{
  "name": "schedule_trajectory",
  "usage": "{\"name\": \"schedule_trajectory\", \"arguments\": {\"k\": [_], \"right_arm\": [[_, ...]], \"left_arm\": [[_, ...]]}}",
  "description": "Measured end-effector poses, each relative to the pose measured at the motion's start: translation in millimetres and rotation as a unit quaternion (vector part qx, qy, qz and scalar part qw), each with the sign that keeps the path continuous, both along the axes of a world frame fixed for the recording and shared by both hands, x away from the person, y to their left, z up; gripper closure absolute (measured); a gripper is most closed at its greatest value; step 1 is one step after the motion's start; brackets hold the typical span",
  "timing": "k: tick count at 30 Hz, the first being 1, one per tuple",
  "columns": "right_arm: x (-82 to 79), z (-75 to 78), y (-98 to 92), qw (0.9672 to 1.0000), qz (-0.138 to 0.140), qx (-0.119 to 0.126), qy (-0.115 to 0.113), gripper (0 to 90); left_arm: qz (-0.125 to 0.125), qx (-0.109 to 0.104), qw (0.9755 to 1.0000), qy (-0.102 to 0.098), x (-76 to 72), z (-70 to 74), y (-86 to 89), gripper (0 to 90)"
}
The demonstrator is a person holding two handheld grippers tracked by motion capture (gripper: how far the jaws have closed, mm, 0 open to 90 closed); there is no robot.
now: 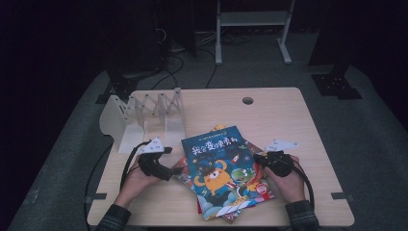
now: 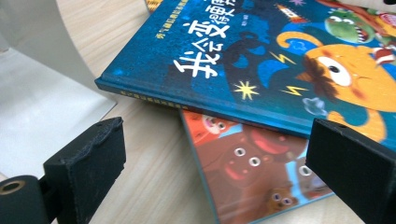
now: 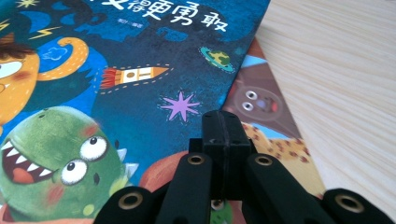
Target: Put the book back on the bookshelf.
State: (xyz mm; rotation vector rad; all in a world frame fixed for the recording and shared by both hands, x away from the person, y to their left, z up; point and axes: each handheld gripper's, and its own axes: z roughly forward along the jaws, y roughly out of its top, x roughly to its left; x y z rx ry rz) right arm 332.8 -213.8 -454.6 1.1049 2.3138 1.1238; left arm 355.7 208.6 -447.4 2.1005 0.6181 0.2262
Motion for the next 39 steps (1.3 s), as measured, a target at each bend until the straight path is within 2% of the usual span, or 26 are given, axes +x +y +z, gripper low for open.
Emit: {"name": "schedule_trajectory", "arguments": {"k": [3, 6, 7, 8, 9, 11, 12, 14, 18, 20, 23, 24, 28, 30, 34, 36, 39], "right_arm": [[0.2, 0.0, 3.7, 1.0, 0.005, -0.001, -0.001, 89.7], [0.3, -0.1, 4.3, 1.0, 0.009, -0.001, -0.003, 89.7], [0.3, -0.2, 4.8, 0.9999, 0.011, -0.001, -0.004, 89.7], [-0.6, -0.1, 6.6, 0.9999, 0.013, 0.001, -0.002, 89.7], [-0.6, -0.1, 6.6, 0.9999, 0.013, 0.001, -0.002, 89.7], [-0.6, -0.3, 8.2, 0.9998, 0.017, 0.0, -0.005, 89.7], [-0.9, -0.1, 9.2, 0.9998, 0.017, 0.001, -0.004, 89.7], [-1.1, -0.2, 10.2, 0.9998, 0.02, 0.001, -0.004, 89.7], [-1.5, -0.2, 12.4, 0.9997, 0.025, 0.002, -0.004, 89.7], [-1.7, -0.2, 13.8, 0.9996, 0.027, 0.002, -0.004, 89.7], [-2.0, -0.1, 15.0, 0.9996, 0.028, 0.0, -0.004, 89.7], [-2.1, -0.1, 14.9, 0.9996, 0.028, 0.0, -0.004, 89.7], [-2.2, -0.2, 15.0, 0.9996, 0.028, 0.001, -0.004, 89.7], [-2.3, -0.3, 15.0, 0.9996, 0.028, 0.0, -0.005, 89.7], [-2.2, -0.3, 14.9, 0.9996, 0.028, 0.001, -0.005, 89.6], [-2.2, -0.3, 14.9, 0.9996, 0.028, 0.001, -0.005, 89.7], [-2.3, -0.3, 14.9, 0.9996, 0.028, 0.0, -0.005, 89.6]], "left_arm": [[0.006, 0.0, 1.0, 0.001, 4.3, -3.2, 2.7, 2.3], [0.008, -0.009, 0.9999, -0.003, 8.5, -4.9, 5.1, 2.2], [0.007, -0.002, 1.0, 0.0, 10.7, -4.3, 4.7, 2.2], [0.004, 0.012, 0.9999, -0.005, 15.5, -2.3, 3.5, 0.9], [0.004, 0.012, 0.9999, -0.005, 15.5, -2.3, 3.5, 0.9], [0.006, -0.006, 0.9998, -0.015, 19.7, -1.0, 3.9, 1.0], [0.004, -0.007, 0.9999, -0.01, 22.3, -1.1, 3.8, 0.9], [0.0, 0.011, 0.9999, -0.009, 26.9, -2.0, 1.2, 0.9], [-0.002, -0.001, 0.9999, -0.012, 34.2, -2.3, -1.2, 0.9], [-0.005, 0.005, 1.0, -0.006, 38.4, -3.4, -3.6, 0.9], [-0.009, 0.003, 0.9999, -0.005, 42.3, -3.9, -7.5, 0.9], [-0.012, 0.008, 0.9999, -0.007, 44.8, -3.9, -10.6, 0.9], [-0.011, 0.001, 0.9999, -0.005, 48.0, -6.6, -13.6, 0.9], [-0.01, 0.007, 0.9999, -0.004, 49.0, -9.1, -15.1, 0.9], [-0.005, 0.003, 1.0, -0.006, 51.5, -9.4, -13.6, 0.3], [-0.005, 0.01, 0.9999, -0.006, 54.3, -9.1, -13.7, 0.3], [-0.007, 0.011, 0.9999, -0.005, 58.1, -8.7, -16.1, 0.3]]}}
